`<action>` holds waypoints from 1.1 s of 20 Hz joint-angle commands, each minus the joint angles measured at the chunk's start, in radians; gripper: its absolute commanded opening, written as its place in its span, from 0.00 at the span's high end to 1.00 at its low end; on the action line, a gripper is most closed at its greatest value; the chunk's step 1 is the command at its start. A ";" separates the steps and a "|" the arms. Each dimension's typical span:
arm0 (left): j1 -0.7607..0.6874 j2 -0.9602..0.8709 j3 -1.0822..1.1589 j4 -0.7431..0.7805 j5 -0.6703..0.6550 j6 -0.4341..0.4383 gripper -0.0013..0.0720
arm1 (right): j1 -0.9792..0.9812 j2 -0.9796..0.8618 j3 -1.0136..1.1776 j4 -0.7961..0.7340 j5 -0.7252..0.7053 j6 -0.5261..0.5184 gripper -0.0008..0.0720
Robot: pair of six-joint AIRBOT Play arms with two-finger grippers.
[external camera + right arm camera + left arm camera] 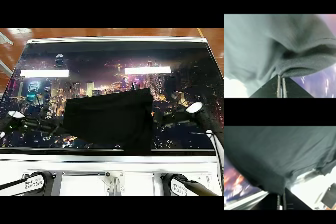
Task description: Fold the shirts.
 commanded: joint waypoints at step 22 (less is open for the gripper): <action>0.000 0.697 1.191 0.544 -0.287 -0.366 0.93 | 0.003 0.624 1.096 -0.485 0.330 0.170 0.90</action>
